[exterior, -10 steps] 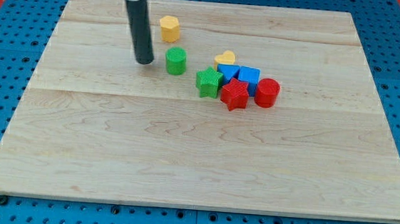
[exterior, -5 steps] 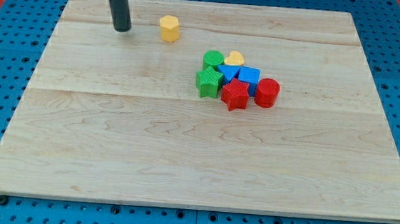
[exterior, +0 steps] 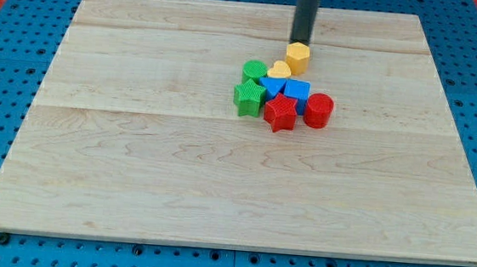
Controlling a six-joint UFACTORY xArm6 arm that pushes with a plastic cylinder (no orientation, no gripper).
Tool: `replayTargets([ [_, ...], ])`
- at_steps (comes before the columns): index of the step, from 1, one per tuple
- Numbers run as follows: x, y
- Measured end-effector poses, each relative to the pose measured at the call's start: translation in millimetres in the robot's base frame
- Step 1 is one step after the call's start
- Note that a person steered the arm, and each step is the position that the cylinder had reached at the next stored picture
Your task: Move the yellow hexagon into the group blocks
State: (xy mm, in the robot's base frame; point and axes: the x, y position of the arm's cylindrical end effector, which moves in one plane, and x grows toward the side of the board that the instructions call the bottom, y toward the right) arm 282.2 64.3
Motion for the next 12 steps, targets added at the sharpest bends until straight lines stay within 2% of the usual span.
replayTargets([
  [1,8.2,-10.8],
  [3,73.3,-3.3],
  [6,69.4,50.3],
  [7,80.4,63.4],
  [12,77.2,70.3],
])
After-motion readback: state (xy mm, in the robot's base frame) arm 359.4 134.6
